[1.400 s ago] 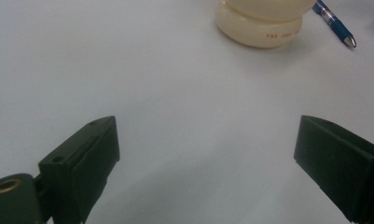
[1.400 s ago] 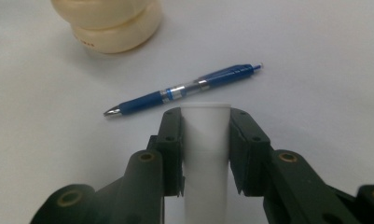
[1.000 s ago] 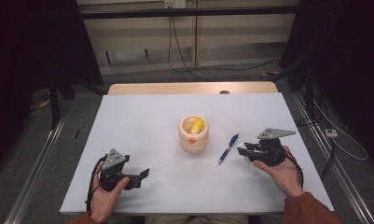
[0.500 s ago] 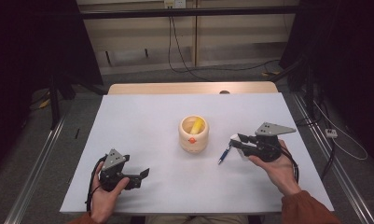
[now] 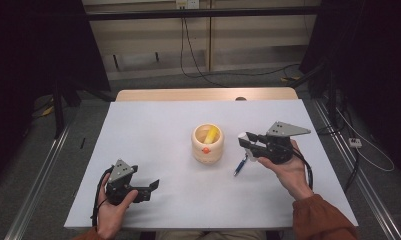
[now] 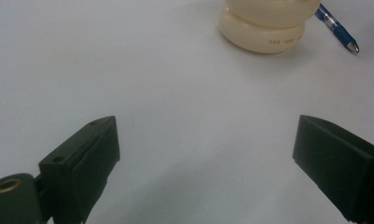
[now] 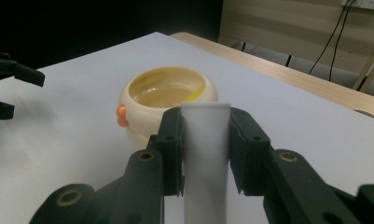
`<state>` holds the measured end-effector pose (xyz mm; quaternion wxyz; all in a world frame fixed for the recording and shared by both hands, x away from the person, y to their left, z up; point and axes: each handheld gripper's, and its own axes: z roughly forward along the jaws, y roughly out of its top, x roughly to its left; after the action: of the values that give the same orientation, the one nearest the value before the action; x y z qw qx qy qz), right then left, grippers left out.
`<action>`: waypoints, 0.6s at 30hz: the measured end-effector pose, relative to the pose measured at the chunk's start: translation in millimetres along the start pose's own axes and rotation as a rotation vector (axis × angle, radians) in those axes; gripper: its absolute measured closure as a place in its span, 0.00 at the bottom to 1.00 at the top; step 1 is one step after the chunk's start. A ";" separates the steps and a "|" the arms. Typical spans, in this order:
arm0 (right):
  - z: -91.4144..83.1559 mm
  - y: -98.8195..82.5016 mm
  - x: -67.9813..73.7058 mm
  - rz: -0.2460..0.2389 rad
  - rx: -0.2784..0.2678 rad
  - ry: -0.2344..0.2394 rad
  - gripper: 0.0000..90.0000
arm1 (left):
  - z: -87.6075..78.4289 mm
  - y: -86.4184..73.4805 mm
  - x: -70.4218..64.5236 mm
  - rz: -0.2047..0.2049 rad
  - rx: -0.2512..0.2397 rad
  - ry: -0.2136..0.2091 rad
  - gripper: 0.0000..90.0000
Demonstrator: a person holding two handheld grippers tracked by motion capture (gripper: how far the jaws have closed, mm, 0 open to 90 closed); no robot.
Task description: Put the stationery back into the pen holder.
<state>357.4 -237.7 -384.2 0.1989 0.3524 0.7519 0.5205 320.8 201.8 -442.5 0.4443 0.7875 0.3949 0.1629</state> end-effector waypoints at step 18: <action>32.7 35.7 5.2 0.000 -0.092 0.039 0.76 | 1.8 -0.6 -0.7 0.004 0.010 -0.015 0.08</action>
<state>387.2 -205.4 -363.2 0.2001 0.3324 0.7310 0.5613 321.1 200.5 -444.0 0.4429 0.7916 0.3909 0.1562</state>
